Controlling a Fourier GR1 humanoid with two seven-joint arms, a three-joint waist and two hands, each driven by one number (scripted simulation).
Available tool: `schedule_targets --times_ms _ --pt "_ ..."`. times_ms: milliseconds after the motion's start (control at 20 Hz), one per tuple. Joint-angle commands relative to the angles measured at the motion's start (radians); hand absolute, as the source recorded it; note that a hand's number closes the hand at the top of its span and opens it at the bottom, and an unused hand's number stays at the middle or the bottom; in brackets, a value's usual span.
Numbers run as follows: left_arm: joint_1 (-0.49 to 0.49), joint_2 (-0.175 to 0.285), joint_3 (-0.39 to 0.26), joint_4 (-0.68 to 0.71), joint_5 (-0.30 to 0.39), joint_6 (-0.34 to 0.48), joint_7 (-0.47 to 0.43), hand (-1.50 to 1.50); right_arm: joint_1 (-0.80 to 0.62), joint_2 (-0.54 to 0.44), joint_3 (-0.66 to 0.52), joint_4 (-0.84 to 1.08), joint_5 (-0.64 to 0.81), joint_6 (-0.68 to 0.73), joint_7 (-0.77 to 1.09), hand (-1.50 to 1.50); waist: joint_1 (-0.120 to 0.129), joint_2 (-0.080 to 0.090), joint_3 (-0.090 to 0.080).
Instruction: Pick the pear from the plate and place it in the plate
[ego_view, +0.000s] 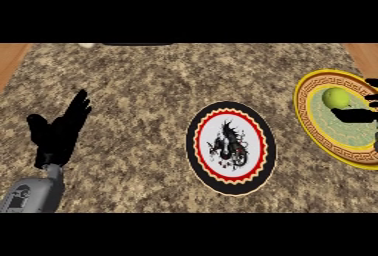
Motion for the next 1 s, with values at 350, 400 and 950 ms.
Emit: schedule_targets --times_ms 350,400,950 --pt "0.059 -0.003 0.012 -0.038 -0.011 -0.005 -0.007 0.0 0.021 -0.008 -0.188 -0.236 -0.121 -0.058 -0.381 -1.5 -0.008 -0.009 0.0" --pt "0.049 0.003 0.019 -0.018 -0.006 -0.022 -0.014 0.0 0.045 0.055 -0.179 -0.279 -0.125 -0.095 -0.382 -1.5 -0.011 -0.007 0.0" --pt "0.058 -0.057 -0.029 -0.106 -0.059 0.032 0.044 0.0 0.256 0.047 -0.419 -0.5 -0.461 0.163 -0.3 -1.5 -0.005 -0.004 0.0"
